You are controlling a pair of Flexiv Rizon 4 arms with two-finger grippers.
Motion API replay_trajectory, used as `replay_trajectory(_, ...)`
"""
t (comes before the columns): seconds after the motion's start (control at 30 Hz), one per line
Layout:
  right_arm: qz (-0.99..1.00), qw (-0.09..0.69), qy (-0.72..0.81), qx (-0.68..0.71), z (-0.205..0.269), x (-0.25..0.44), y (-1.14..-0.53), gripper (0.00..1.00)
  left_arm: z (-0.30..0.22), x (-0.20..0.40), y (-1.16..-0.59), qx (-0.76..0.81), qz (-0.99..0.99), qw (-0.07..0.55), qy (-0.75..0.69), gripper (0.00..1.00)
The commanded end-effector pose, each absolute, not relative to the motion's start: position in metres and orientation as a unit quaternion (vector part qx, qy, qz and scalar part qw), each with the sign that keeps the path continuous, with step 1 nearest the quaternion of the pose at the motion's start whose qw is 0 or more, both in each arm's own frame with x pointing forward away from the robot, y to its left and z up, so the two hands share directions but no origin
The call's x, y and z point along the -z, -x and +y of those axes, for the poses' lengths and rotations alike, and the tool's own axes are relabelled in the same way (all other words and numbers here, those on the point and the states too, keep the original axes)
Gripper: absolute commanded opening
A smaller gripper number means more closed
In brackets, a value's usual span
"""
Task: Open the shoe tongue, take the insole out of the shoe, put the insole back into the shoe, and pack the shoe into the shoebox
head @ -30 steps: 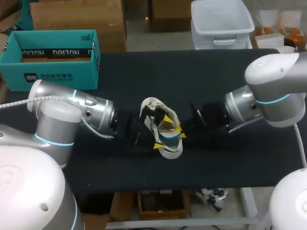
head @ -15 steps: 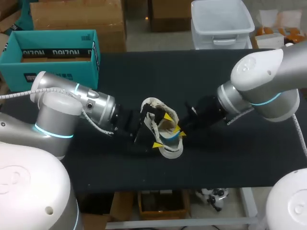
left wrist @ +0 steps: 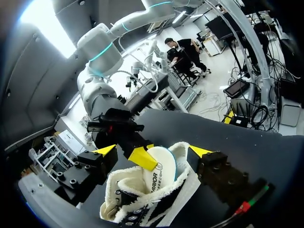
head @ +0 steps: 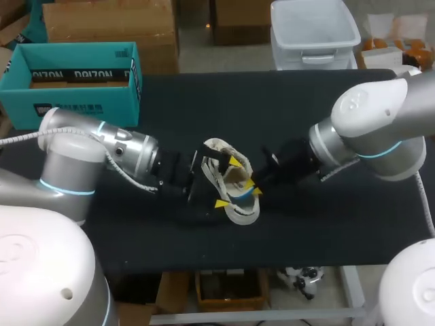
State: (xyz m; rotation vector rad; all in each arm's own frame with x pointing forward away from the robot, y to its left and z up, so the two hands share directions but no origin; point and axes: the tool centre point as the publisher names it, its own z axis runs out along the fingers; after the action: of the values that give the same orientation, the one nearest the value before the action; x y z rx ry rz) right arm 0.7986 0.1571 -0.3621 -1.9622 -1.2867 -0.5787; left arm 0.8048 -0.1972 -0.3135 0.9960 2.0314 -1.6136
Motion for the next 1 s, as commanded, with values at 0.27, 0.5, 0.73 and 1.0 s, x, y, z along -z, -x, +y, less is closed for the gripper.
replay_trajectory(0.27, -0.494, 0.369, 0.751, 0.235, 0.153, 0.369, -0.798, 0.00, -0.153, 0.243, -0.799, 0.551, 0.730, 0.170, -0.367, 1.00)
replay_trajectory(0.5, -0.498, 0.363, 0.754, 0.228, 0.152, 0.372, -0.797, 0.00, -0.150, 0.242, -0.801, 0.541, 0.735, 0.168, -0.371, 1.00)
replay_trajectory(0.73, -0.507, 0.325, 0.773, 0.198, 0.153, 0.373, -0.795, 0.04, -0.143, 0.234, -0.799, 0.522, 0.748, 0.170, -0.372, 1.00)
replay_trajectory(1.0, -0.517, 0.313, 0.771, 0.203, 0.155, 0.364, -0.793, 0.91, -0.136, 0.227, -0.796, 0.510, 0.758, 0.176, -0.366, 1.00)
